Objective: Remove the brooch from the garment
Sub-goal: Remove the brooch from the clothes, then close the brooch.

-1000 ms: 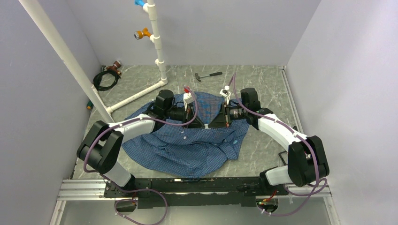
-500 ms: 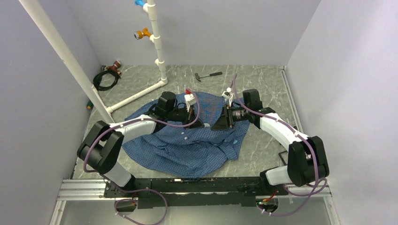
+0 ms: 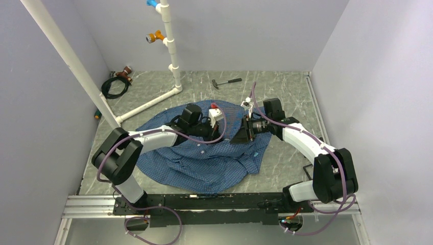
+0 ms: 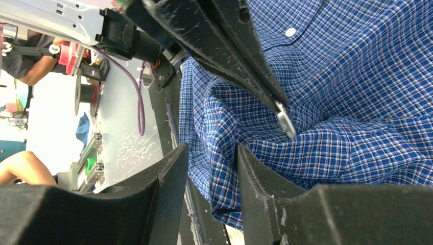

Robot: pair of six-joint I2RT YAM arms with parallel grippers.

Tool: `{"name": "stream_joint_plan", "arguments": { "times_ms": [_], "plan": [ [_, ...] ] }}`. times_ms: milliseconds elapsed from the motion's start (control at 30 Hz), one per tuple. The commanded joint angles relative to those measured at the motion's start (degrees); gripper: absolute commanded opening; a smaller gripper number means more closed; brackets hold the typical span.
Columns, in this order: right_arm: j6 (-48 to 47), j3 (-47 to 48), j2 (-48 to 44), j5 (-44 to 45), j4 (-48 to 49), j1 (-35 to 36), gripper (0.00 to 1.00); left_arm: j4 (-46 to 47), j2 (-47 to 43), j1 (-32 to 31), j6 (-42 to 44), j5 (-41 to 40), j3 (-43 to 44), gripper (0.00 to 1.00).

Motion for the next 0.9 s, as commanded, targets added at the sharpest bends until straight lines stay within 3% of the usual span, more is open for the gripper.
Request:
{"name": "stream_joint_plan", "arguments": {
  "times_ms": [0, 167, 367, 533, 867],
  "plan": [
    [-2.13, 0.4, -2.07, -1.67, 0.12, -0.16, 0.42, -2.08, 0.92, 0.26, 2.49, -5.13, 3.04, 0.0],
    [-2.86, 1.7, -3.17, -0.86, -0.97, -1.18, 0.46, -3.32, 0.95, 4.31, -0.15, -2.37, 5.63, 0.0],
    [-4.66, 5.03, -3.81, 1.81, -4.45, -2.75, 0.64, -3.72, -1.25, 10.79, -4.68, 7.54, 8.15, 0.0],
    [-4.95, 7.2, -5.61, 5.31, -4.4, -2.89, 0.79, -7.47, -3.1, 12.54, -7.15, 18.16, 11.28, 0.0],
    [-4.95, 11.17, -7.0, 4.88, -4.8, -1.39, 0.77, 4.02, -8.17, 12.56, -21.8, 28.47, 7.3, 0.0]
  ]
}}
